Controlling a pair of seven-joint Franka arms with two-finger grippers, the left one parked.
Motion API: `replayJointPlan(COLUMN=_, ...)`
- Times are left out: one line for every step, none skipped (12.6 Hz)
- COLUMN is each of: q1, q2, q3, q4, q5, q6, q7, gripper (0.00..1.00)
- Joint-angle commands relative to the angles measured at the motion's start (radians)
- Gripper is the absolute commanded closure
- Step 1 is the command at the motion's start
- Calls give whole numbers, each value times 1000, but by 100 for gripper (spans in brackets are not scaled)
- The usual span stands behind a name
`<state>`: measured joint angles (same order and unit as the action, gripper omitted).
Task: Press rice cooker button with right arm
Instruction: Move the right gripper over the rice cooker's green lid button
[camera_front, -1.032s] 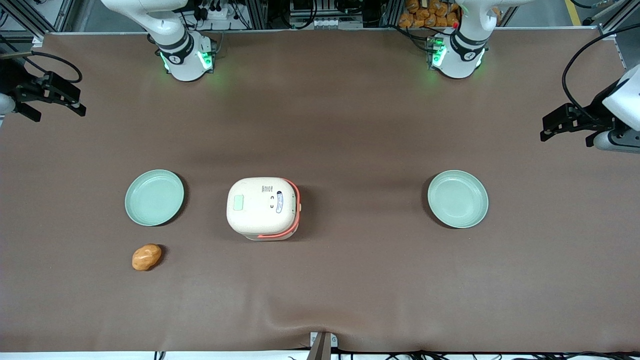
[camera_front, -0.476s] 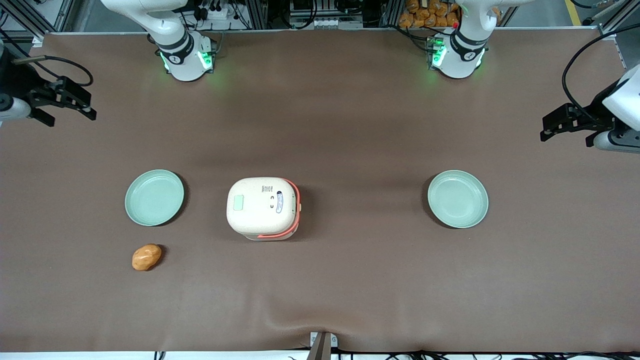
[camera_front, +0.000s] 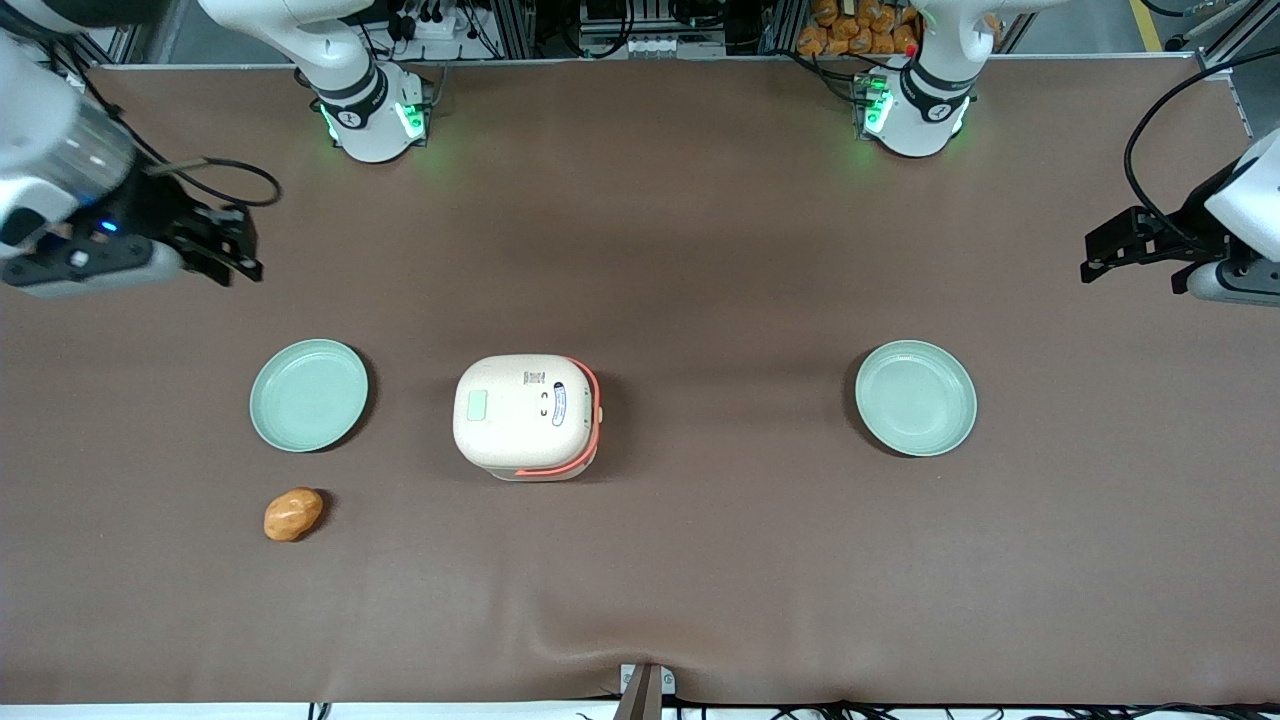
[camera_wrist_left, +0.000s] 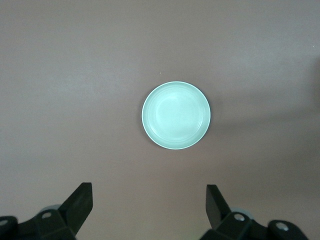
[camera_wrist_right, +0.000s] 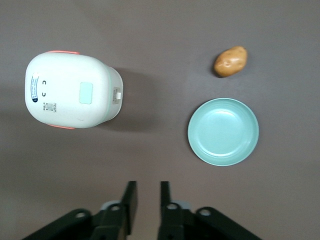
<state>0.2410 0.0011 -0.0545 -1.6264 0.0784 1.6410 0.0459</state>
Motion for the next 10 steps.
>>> replayJointPlan(q1=41, q2=49, q3=-8, q4=23, q5=11, q6=26, q7=26, gripper=100)
replayJointPlan(q1=64, q2=66, q3=-8, q4=23, q5=9, q6=36, q7=43, gripper=100)
replayJointPlan(q1=76, q2=80, q3=-7, q4=23, q5=11, q6=57, q7=70, gripper=100)
replayJointPlan(q1=92, q2=100, q3=-7, q4=23, q5=12, q6=72, q7=90, gripper=100)
replayJointPlan(q1=112, q2=126, q3=-7, q4=23, q5=12, q6=89, q7=95, gripper=100)
replayJointPlan(q1=130, q2=146, q3=-7, q4=20, q5=12, q6=114, q7=123, gripper=100)
replayJointPlan(q1=141, q2=164, q3=-7, q4=20, q5=12, q6=135, q7=164, gripper=100)
replayJointPlan(q1=161, q2=178, q3=-7, q4=19, q5=12, q6=157, q7=181, gripper=100)
replayJointPlan(q1=176, q2=197, q3=-7, q4=19, q5=12, q6=177, q7=184, gripper=100)
replayJointPlan(q1=181, q2=217, q3=-7, q4=17, q5=12, q6=200, q7=184, gripper=100)
